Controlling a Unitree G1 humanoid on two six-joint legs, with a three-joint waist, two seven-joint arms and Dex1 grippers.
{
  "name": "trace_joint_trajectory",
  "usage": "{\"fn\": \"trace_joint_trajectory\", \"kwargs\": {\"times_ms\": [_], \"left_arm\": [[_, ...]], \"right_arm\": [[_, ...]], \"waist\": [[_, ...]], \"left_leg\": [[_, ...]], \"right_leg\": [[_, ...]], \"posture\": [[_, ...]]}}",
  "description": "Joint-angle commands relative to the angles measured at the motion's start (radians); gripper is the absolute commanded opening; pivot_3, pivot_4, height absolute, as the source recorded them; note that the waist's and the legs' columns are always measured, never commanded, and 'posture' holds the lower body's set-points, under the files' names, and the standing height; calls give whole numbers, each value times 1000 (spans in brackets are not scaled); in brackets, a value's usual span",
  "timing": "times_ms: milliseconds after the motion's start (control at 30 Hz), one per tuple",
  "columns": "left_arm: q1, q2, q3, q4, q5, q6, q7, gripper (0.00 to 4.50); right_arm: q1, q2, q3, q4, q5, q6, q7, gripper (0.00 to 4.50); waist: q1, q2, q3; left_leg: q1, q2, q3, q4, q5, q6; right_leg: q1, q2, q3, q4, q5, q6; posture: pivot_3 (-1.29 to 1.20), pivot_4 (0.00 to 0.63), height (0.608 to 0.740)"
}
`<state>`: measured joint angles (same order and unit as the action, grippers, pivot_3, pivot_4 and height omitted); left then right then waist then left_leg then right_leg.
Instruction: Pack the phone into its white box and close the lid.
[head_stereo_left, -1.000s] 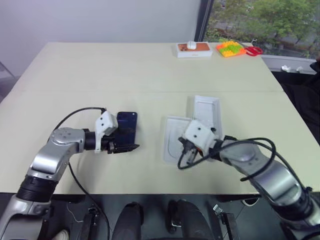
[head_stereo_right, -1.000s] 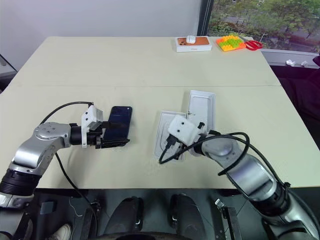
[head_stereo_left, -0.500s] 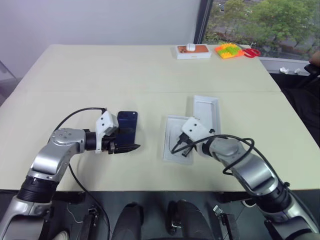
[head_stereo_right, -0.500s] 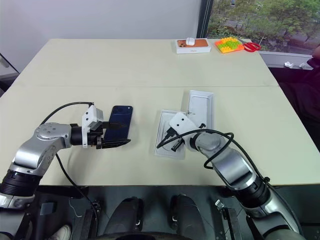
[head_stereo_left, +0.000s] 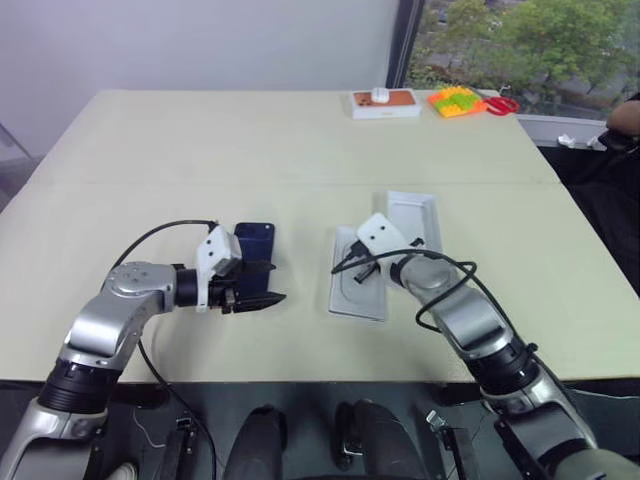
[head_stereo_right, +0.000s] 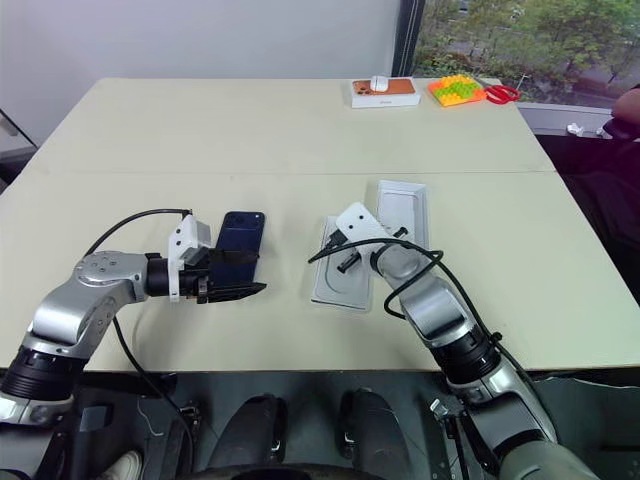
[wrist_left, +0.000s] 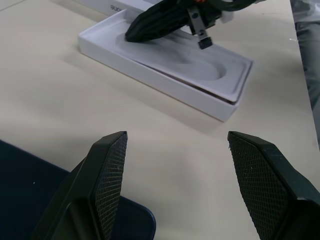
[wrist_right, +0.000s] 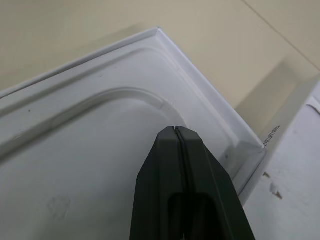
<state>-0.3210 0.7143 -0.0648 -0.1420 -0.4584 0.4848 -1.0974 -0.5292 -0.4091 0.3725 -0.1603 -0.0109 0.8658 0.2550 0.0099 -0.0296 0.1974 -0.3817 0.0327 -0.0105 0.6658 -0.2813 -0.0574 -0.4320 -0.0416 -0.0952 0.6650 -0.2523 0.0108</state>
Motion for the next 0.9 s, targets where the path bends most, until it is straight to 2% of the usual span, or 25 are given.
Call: {"fn": "trace_joint_trajectory", "kwargs": {"times_ms": [33,267,367,500,700,900], "left_arm": [[-3,1,21,-34,-11,1,5,3400],[-2,13,34,-22,-6,5,17,3400],[-11,20,56,-3,-10,11,25,3400],[-17,28,71,16,-7,10,28,3400],[-35,34,88,43,-11,42,46,3400],[-76,43,153,86,-45,153,107,3400]], "right_arm": [[1,8,-21,8,-29,-10,1,22],[35,-61,23,-154,-47,-34,112,22],[85,-135,44,-306,-19,14,209,22],[127,-179,61,-414,3,80,267,22],[167,-191,99,-432,-8,110,286,22],[131,-147,30,-441,-2,58,262,22]], "waist": [[0,0,0],[0,1,0],[1,1,0],[-2,1,0],[-1,1,0],[-2,1,0]], "left_leg": [[0,0,0,0,0,0],[1,0,0,-1,0,0],[0,0,0,-2,0,1],[0,0,0,-2,-1,1],[1,1,0,-2,-1,1],[1,1,0,-2,-1,1]], "right_leg": [[0,0,0,0,0,0],[1,0,0,0,0,0],[0,0,0,-1,0,0],[0,-1,0,-1,0,1],[0,-1,0,-1,-1,1],[0,0,0,-1,-1,1]], "posture": [[0,150,740],[0,150,740],[0,150,740],[0,150,740],[0,150,740],[0,150,740]]}}
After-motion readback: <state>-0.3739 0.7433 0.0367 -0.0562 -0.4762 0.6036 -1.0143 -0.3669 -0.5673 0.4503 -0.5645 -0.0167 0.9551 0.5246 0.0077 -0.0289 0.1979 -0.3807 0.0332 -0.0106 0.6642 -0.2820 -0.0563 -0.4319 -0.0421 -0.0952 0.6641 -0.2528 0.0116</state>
